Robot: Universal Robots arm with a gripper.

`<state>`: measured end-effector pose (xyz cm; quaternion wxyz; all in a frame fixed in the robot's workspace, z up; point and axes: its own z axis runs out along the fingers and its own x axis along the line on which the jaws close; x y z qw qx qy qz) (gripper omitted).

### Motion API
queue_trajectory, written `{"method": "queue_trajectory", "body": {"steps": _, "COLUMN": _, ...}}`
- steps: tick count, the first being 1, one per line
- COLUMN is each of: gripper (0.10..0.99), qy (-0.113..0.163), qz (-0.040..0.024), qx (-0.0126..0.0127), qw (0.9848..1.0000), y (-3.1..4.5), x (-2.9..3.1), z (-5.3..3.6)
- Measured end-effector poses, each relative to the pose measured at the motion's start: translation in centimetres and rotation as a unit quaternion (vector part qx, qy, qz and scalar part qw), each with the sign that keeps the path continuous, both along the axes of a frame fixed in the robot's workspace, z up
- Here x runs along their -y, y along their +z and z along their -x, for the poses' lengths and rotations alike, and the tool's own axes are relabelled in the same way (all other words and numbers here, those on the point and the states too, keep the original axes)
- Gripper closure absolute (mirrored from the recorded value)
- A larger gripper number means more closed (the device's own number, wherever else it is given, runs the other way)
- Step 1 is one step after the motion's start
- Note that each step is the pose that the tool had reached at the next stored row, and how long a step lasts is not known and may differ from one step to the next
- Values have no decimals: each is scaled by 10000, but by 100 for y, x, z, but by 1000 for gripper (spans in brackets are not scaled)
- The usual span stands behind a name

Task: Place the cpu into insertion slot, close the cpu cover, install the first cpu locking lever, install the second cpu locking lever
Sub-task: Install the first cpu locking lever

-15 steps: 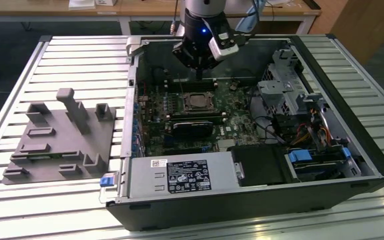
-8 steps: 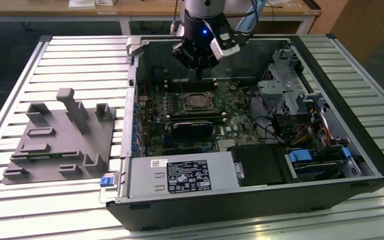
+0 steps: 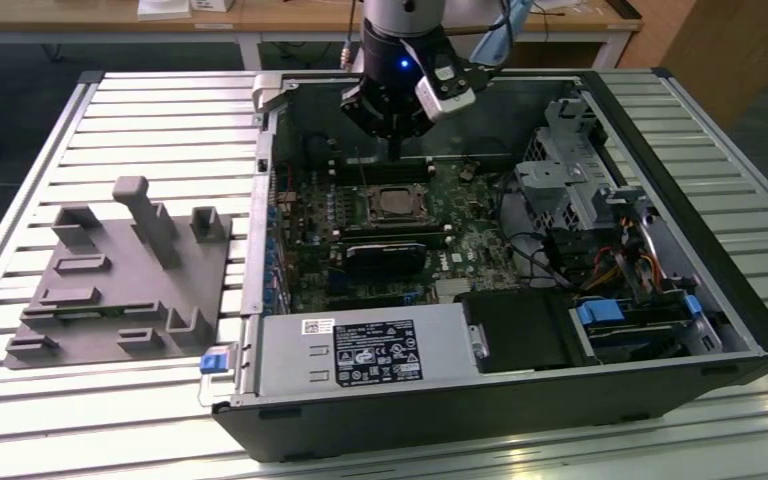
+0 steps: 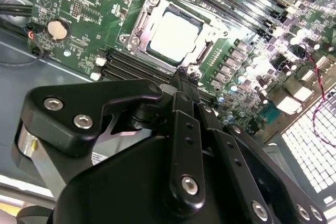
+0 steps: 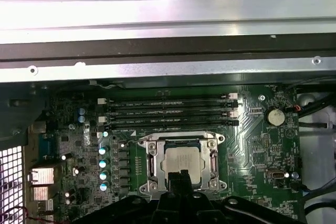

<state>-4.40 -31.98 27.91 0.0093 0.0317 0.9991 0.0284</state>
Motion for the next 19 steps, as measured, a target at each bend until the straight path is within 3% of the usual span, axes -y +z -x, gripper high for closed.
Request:
{"method": "queue_trajectory", "body": {"steps": 6, "gripper": 980, "qy": 0, "qz": 0, "qx": 1, "qw": 10000, "y": 0, "x": 0, "z": 30}}
{"method": "queue_trajectory", "body": {"steps": 10, "gripper": 980, "qy": -1, "qz": -1, "qx": 2, "qw": 10000, "y": -4, "x": 0, "z": 99}}
{"method": "queue_trajectory", "body": {"steps": 19, "gripper": 980, "qy": 7, "qz": 1, "qx": 38, "qw": 10000, "y": -73, "x": -4, "z": 230}}
